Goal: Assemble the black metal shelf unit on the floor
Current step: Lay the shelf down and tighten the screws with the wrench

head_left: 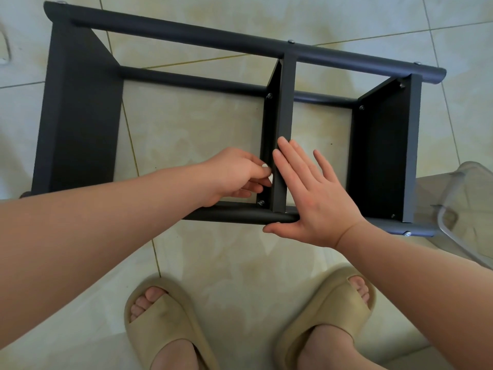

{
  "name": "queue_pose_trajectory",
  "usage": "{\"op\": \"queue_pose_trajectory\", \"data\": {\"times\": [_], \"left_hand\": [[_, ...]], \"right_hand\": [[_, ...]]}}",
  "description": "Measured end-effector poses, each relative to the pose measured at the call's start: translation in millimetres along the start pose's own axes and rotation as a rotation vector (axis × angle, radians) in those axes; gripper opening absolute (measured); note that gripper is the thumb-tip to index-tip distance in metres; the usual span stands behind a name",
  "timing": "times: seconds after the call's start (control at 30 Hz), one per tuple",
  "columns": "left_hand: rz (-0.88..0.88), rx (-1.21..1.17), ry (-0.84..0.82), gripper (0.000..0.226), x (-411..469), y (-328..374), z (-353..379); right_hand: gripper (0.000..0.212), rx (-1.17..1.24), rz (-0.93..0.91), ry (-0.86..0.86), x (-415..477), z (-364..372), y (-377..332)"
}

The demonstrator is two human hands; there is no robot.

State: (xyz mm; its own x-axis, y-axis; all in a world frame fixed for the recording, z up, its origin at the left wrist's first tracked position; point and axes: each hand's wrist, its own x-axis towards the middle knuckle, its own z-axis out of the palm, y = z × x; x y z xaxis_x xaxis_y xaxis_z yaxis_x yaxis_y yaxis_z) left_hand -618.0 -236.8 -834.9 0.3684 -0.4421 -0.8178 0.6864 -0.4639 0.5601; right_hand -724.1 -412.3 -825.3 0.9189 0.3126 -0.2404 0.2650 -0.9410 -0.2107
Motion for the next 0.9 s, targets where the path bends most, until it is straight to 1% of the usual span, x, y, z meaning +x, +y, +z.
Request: {"op": "queue_pose_trajectory", "data": {"times": [0.2, 0.43, 0.9], "left_hand": [[-0.036, -0.018, -0.034, 0.009, -1, -1, 1], [0.024, 0.116, -0.074, 0.015, 0, 0, -2], [0.057, 0.303, -0.112, 0.019, -6, 0, -10]], "right_hand": [[0.117, -0.008, 0.004, -0.013, 0, -1, 0], [0.116, -0.010, 0.002, 0.001, 0, 0, 0], [0.117, -0.013, 0.003, 0.013, 0, 0, -1]]}}
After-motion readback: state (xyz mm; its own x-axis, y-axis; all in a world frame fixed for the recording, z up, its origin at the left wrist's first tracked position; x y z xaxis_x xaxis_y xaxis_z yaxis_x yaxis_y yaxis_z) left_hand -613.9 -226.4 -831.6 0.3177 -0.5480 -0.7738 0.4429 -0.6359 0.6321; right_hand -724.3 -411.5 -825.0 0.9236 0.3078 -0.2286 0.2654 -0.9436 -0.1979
